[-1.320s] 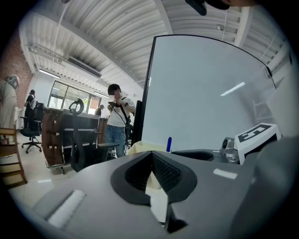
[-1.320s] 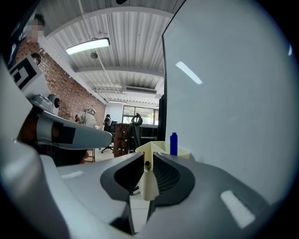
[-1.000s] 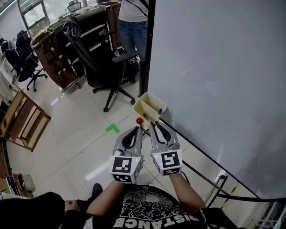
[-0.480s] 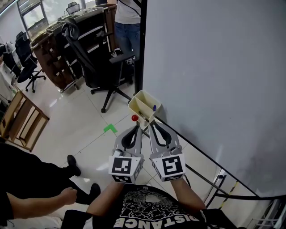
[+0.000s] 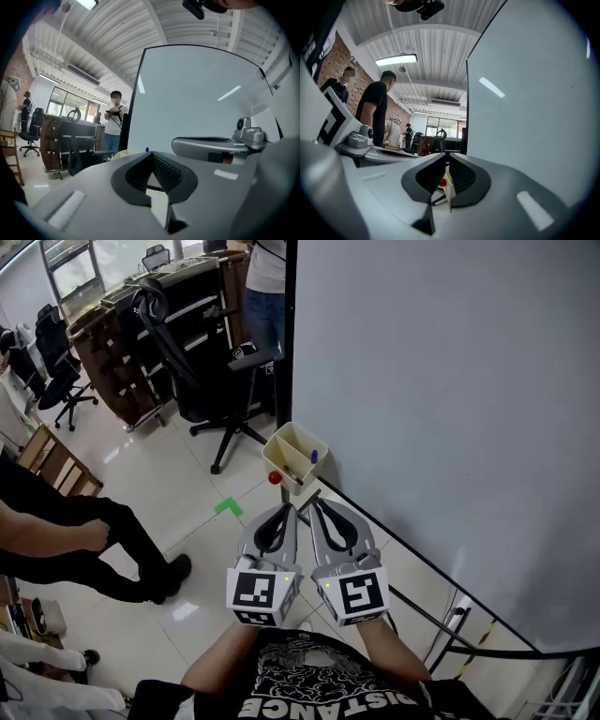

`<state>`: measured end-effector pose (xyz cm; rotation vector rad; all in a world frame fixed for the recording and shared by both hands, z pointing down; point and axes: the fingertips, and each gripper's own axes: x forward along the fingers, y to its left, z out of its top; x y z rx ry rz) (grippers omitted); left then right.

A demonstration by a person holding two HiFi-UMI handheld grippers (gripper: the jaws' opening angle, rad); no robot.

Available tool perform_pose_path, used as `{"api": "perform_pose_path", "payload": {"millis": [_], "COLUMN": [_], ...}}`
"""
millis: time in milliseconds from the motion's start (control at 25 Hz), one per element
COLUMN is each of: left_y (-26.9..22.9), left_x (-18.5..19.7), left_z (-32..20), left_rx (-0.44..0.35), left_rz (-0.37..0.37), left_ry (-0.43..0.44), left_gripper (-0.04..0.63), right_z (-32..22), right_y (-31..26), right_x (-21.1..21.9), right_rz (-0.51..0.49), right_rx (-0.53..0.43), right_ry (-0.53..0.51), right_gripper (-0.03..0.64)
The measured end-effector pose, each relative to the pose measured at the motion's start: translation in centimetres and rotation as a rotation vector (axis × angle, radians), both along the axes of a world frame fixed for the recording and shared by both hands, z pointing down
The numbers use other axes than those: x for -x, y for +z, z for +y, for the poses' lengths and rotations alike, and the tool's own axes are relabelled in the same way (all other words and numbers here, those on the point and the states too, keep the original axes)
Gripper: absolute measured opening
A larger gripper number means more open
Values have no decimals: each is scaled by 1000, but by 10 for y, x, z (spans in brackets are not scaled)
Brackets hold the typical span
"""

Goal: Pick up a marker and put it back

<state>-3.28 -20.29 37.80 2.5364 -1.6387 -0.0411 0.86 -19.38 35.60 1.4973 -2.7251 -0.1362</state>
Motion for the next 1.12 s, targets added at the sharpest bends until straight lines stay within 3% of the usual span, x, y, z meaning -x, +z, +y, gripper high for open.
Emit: {"api": "perform_pose_path", "payload": {"millis": [400, 1120], "left_y": [-6, -16], "left_x": [-8, 35], "left_z": [35, 101], "left_rx": [-13, -38], "left_rz": [-11, -18], "left_ry": [-13, 46], "left_gripper": [5, 5], "right_z": [30, 98], "right_y": [-5, -9], "right_x": [-6, 36], "right_rz": [-29, -76], "right_rx": [-4, 5], "right_ry": [-15, 46], "right_gripper": [-5, -5]}}
